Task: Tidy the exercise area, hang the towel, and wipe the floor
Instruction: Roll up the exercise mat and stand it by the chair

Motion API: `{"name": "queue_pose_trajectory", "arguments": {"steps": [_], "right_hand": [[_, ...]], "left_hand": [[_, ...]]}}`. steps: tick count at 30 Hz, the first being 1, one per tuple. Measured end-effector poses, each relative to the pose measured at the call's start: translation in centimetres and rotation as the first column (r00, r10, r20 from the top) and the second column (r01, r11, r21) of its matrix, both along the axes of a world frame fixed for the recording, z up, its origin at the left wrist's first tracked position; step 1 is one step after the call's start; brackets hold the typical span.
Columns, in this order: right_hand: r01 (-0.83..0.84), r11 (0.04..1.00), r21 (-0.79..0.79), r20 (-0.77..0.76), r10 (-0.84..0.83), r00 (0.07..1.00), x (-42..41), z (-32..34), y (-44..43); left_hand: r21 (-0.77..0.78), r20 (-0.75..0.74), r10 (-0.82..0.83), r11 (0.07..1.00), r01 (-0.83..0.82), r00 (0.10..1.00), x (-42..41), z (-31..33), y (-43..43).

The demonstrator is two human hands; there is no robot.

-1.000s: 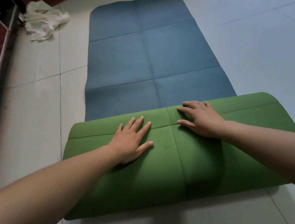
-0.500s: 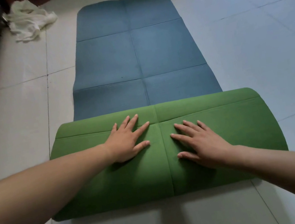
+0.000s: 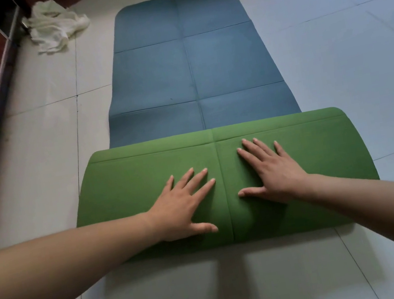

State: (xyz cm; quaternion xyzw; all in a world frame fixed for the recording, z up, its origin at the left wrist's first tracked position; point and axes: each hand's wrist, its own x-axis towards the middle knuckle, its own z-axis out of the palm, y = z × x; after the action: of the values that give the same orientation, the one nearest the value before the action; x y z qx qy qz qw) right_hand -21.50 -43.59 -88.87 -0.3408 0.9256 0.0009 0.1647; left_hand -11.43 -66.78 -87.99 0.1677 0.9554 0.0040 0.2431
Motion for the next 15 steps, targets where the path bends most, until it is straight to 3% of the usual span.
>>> {"name": "queue_pose_trajectory", "arguments": {"steps": [7, 11, 15], "right_hand": [[-0.049, 0.998, -0.047, 0.038, 0.051, 0.998, 1.4, 1.0, -0.8], [-0.150, 0.987, 0.048, 0.031, 0.149, 0.988, 4.2, 0.2, -0.3], [-0.128, 0.988, 0.090, -0.011, 0.129, 0.992, 2.6, 0.1, -1.0]], "left_hand": [[-0.042, -0.058, -0.020, 0.999, 0.017, 0.998, -1.4, -0.4, -0.8], [-0.042, -0.099, 0.009, 0.999, -0.014, 0.995, -3.3, -0.2, -1.6], [0.009, -0.106, 0.037, 0.999, -0.037, 0.994, -4.3, -0.2, -2.4]]}}
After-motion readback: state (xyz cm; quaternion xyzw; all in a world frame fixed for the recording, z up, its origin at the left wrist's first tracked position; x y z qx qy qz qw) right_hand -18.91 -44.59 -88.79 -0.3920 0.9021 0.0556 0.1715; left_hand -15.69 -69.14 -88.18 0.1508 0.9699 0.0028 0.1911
